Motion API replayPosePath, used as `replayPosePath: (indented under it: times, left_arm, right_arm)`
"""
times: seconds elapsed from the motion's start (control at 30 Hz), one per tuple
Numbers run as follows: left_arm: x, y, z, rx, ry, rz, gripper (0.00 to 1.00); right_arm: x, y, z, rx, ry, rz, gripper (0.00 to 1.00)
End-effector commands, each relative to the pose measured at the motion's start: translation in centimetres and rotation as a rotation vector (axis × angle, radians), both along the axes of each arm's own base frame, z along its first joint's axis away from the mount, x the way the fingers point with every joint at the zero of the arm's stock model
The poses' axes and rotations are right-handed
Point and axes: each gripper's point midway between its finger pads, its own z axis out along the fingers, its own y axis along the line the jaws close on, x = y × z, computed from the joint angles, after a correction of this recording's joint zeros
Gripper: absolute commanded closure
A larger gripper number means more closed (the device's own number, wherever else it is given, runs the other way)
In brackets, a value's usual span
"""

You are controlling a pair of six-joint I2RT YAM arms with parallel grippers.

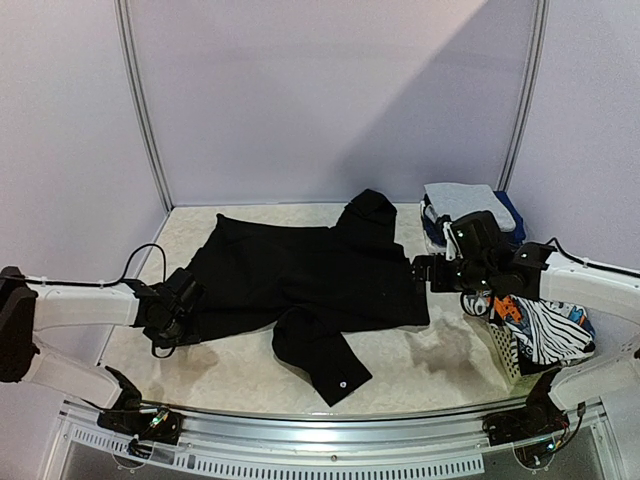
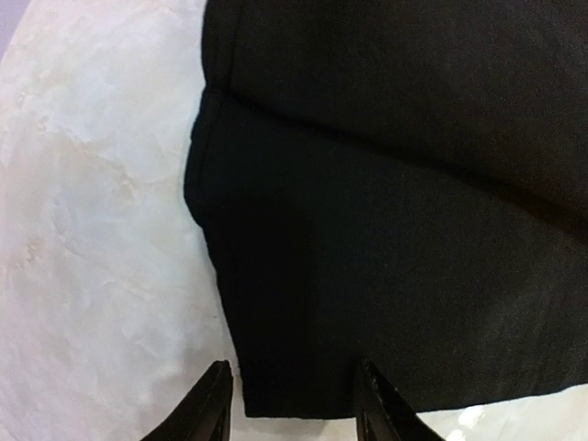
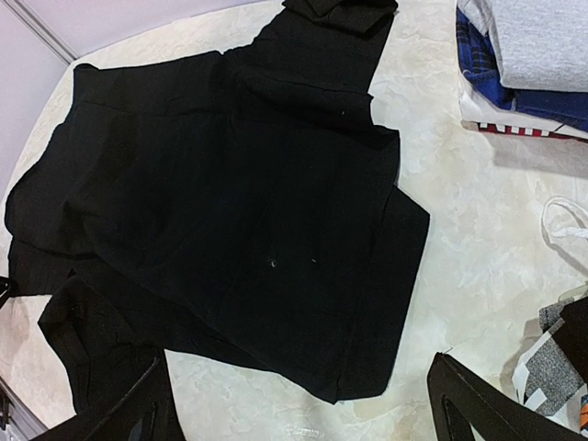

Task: Fold and stack the mixed laundry pile
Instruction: Pick up the crumpled shirt from the center of the board.

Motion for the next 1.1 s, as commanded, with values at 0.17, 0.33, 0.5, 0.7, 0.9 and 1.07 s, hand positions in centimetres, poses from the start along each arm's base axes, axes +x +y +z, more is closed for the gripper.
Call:
replayPosePath:
  times: [0.17,0.33,0.5,0.7,0.9,1.07]
  left_arm:
    - [-0.2,-1.1,-2.0,-0.021,0.027,-0.01,0.67]
    - [-0.2,-1.1,-2.9,-0.026,0.029,-0.008,0.85]
    - [0.2,-1.2,-1.7,-0.021,-0.005,-0.022,1.0]
    - [0.6,-0.2,2.0,0.02,-0.067,-0.024,1.0]
    - [0.1,1.0,4.6,0.035,-0.134,-0.01,1.0]
    - [0.1,1.1,5.0,0.039,-0.136,-0.02,1.0]
  right_arm:
    - [0.1,0.3,-1.6,-0.021,0.034,0.001,0.01]
    - [0.1,0.6,-2.7,-0.017,0.06,-0.005,0.01]
    - [0.0,2.2,-4.8,0.025,0.121,0.031,0.01]
    - [0.0,3.7,-8.8,-0.004,0.229,0.079,0.05]
    - [-0.1,2.3,-11.4,-0.117,0.295,0.032,0.06]
    - [-0.9,0.5,-12.4,-0.18,0.328,-0.017,0.16]
